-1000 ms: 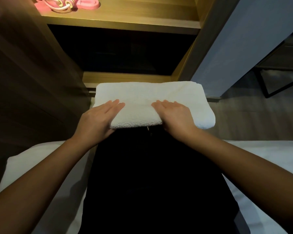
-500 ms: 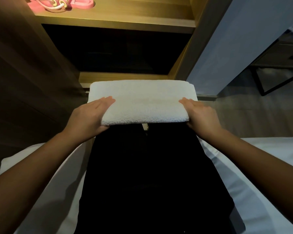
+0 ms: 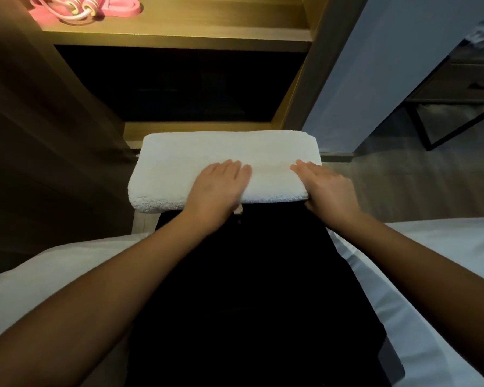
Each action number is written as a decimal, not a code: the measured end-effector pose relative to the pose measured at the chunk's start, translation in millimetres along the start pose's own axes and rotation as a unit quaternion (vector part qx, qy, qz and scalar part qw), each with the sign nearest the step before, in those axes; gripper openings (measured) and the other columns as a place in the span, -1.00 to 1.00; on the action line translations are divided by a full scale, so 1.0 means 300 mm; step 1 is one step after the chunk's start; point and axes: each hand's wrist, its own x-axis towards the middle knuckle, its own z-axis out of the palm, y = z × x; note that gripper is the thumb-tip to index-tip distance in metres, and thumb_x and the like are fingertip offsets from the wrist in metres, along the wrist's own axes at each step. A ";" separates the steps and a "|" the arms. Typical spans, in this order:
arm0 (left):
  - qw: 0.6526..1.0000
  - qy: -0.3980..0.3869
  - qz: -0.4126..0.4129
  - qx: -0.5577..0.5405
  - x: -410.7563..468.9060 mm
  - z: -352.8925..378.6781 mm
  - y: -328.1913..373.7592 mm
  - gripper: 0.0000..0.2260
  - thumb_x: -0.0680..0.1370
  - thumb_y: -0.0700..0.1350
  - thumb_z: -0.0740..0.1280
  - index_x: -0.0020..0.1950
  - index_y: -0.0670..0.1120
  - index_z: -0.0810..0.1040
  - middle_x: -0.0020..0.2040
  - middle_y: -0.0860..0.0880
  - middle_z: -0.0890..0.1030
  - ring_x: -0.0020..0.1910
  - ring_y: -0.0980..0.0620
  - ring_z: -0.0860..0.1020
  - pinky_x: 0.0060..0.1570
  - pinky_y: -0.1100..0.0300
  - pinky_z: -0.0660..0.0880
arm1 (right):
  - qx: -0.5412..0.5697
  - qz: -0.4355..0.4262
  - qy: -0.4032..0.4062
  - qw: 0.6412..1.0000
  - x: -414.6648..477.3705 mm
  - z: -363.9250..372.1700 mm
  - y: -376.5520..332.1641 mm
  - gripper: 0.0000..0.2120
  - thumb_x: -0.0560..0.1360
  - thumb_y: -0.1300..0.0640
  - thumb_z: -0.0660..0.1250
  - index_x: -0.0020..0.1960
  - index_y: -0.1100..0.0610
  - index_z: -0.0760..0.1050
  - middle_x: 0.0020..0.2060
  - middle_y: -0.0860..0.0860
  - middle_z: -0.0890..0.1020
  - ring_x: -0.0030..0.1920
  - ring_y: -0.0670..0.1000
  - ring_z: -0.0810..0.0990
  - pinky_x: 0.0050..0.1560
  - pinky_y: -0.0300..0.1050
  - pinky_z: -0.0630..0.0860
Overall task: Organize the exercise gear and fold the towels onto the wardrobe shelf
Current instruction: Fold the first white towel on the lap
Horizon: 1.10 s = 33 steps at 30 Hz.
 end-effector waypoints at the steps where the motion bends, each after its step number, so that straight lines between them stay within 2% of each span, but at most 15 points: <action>1: 1.000 0.024 0.000 -0.001 -0.031 0.000 -0.045 -0.58 0.28 -0.30 0.46 0.14 -0.25 0.55 0.01 -0.19 0.61 -0.02 -0.18 0.58 0.00 0.00 0.49 | -0.001 -0.007 0.004 1.000 0.003 0.000 -0.001 -0.47 0.22 0.25 0.62 0.14 0.27 0.56 -0.03 0.21 0.68 -0.15 0.23 0.69 -0.33 0.06 0.62; 4: 0.999 0.040 -0.016 -0.009 -0.106 0.000 -0.180 -0.52 0.32 -0.30 0.51 0.22 -0.27 0.54 0.16 -0.24 0.61 0.13 -0.20 0.59 0.15 -0.05 0.49 | 0.014 -0.011 0.001 1.000 0.019 0.008 0.002 -0.52 0.28 0.22 0.60 0.16 0.26 0.56 -0.03 0.21 0.68 -0.14 0.24 0.68 -0.29 0.05 0.62; 8: 0.995 0.033 -0.087 -0.040 -0.181 -0.002 -0.328 -0.59 0.40 -0.24 0.50 0.21 -0.20 0.52 0.07 -0.20 0.63 0.01 -0.23 0.59 -0.03 -0.07 0.53 | 0.008 -0.008 -0.008 1.000 0.037 0.016 0.010 -0.51 0.31 0.22 0.56 0.21 0.23 0.54 0.03 0.18 0.67 -0.06 0.24 0.67 -0.25 0.02 0.61; 12: 0.996 0.051 -0.071 -0.026 -0.223 0.011 -0.322 -0.63 0.43 -0.14 0.47 0.19 -0.18 0.51 0.01 -0.18 0.61 -0.04 -0.23 0.56 -0.04 -0.05 0.47 | 0.006 -0.010 0.000 1.000 0.008 0.019 0.023 -0.42 0.27 0.16 0.61 0.23 0.22 0.53 0.09 0.19 0.66 -0.01 0.24 0.67 -0.21 0.07 0.63; 14: 0.998 0.020 -0.054 -0.032 -0.265 0.005 -0.314 -0.50 0.38 -0.06 0.51 0.25 -0.16 0.48 0.09 -0.16 0.58 0.04 -0.20 0.53 0.06 -0.05 0.42 | 0.030 0.017 -0.041 0.999 -0.016 0.026 0.040 -0.34 0.31 0.09 0.59 0.35 0.17 0.46 0.28 0.15 0.56 0.21 0.20 0.58 0.04 0.15 0.58; 16: 0.991 -0.019 -0.073 -0.110 -0.294 -0.013 -0.330 -0.42 0.37 0.04 0.51 0.32 -0.10 0.45 0.21 -0.09 0.55 0.18 -0.11 0.49 0.19 -0.05 0.38 | 0.135 0.059 -0.118 0.982 -0.033 0.022 0.064 -0.30 0.39 0.10 0.52 0.46 0.07 0.32 0.45 0.05 0.38 0.42 0.10 0.35 0.36 0.13 0.35; 18: 0.943 -0.022 -0.151 -0.297 -0.284 -0.045 -0.335 -0.60 0.50 0.08 0.37 0.27 -0.07 0.50 0.21 0.01 0.53 0.19 0.05 0.46 0.20 0.08 0.39 | 0.252 0.075 -0.166 0.950 -0.023 0.010 0.092 -0.36 0.46 0.14 0.44 0.47 -0.02 0.27 0.48 -0.03 0.30 0.45 -0.03 0.24 0.45 -0.02 0.16; 20: 0.864 0.030 -0.271 -0.423 -0.231 -0.061 -0.347 -0.89 0.58 -0.03 0.33 0.03 -0.04 0.57 0.06 0.02 0.55 0.02 0.14 0.50 0.05 0.16 0.44 | 0.328 0.095 -0.181 0.922 0.014 -0.009 0.104 -0.60 0.55 0.09 0.33 0.38 -0.05 0.41 0.40 -0.09 0.38 0.37 -0.14 0.32 0.39 -0.14 0.21; 22: 0.825 0.053 -0.394 -0.402 -0.160 -0.063 -0.364 -0.91 0.54 -0.07 0.39 -0.04 -0.04 0.52 0.08 -0.03 0.51 -0.02 0.08 0.48 0.02 0.12 0.45 | 0.391 0.188 -0.147 0.889 0.062 -0.019 0.104 -0.80 0.60 -0.01 0.25 0.11 -0.03 0.62 0.19 -0.10 0.57 0.14 -0.18 0.50 0.13 -0.21 0.39; 23: 0.798 0.035 -0.450 -0.400 -0.136 -0.057 -0.375 -0.80 0.51 -0.05 0.42 0.05 -0.06 0.48 0.16 -0.06 0.46 0.04 0.03 0.47 0.05 0.09 0.44 | 0.400 0.255 -0.110 0.873 0.089 -0.014 0.105 -0.76 0.58 -0.06 0.26 -0.04 0.01 0.66 0.06 -0.05 0.63 0.00 -0.14 0.55 -0.02 -0.19 0.43; 24: 0.748 0.003 -0.502 -0.434 -0.117 -0.055 -0.389 -0.66 0.50 -0.01 0.43 0.18 -0.08 0.43 0.22 -0.08 0.43 0.11 -0.03 0.46 0.07 0.05 0.44 | 0.381 0.316 -0.070 0.866 0.118 -0.007 0.110 -0.71 0.55 -0.11 0.29 -0.12 0.07 0.65 -0.05 0.02 0.65 -0.08 -0.08 0.56 -0.11 -0.15 0.43; 26: 0.602 -0.087 -0.565 -0.558 -0.101 -0.047 -0.424 -0.43 0.49 0.11 0.42 0.38 -0.12 0.34 0.29 -0.09 0.45 0.19 -0.12 0.48 0.15 -0.03 0.45 | 0.342 0.397 -0.050 0.850 0.172 0.014 0.136 -0.62 0.49 -0.19 0.35 0.00 0.15 0.56 -0.03 0.09 0.63 -0.05 0.03 0.58 -0.10 -0.07 0.49; 28: 0.500 -0.189 -0.575 -0.619 -0.102 -0.038 -0.462 -0.39 0.48 0.28 0.33 0.36 -0.11 0.43 0.25 -0.17 0.56 0.19 -0.19 0.55 0.22 -0.09 0.46 | 0.388 0.447 -0.174 0.786 0.201 0.030 0.158 -0.38 0.45 -0.31 0.31 0.29 0.13 0.42 0.17 0.13 0.56 0.12 0.13 0.56 0.05 0.08 0.54; 30: 0.497 -0.269 -0.579 -0.587 -0.105 -0.031 -0.495 -0.33 0.43 0.43 0.23 0.21 -0.11 0.52 0.06 -0.20 0.66 0.04 -0.20 0.62 0.00 -0.05 0.57 | 0.440 0.473 -0.331 0.688 0.202 0.035 0.167 -0.28 0.40 -0.46 0.18 0.30 0.05 0.40 0.15 0.15 0.56 0.07 0.19 0.59 -0.05 0.10 0.59; 33: 0.511 -0.322 -0.565 -0.562 -0.097 -0.015 -0.534 -0.26 0.38 0.51 0.18 0.15 -0.12 0.54 -0.05 -0.19 0.69 -0.09 -0.16 0.65 -0.15 0.04 0.60 | 0.437 0.463 -0.413 0.652 0.209 0.025 0.178 -0.26 0.24 -0.56 0.11 0.11 -0.01 0.48 0.03 0.15 0.62 -0.11 0.14 0.66 -0.26 -0.02 0.63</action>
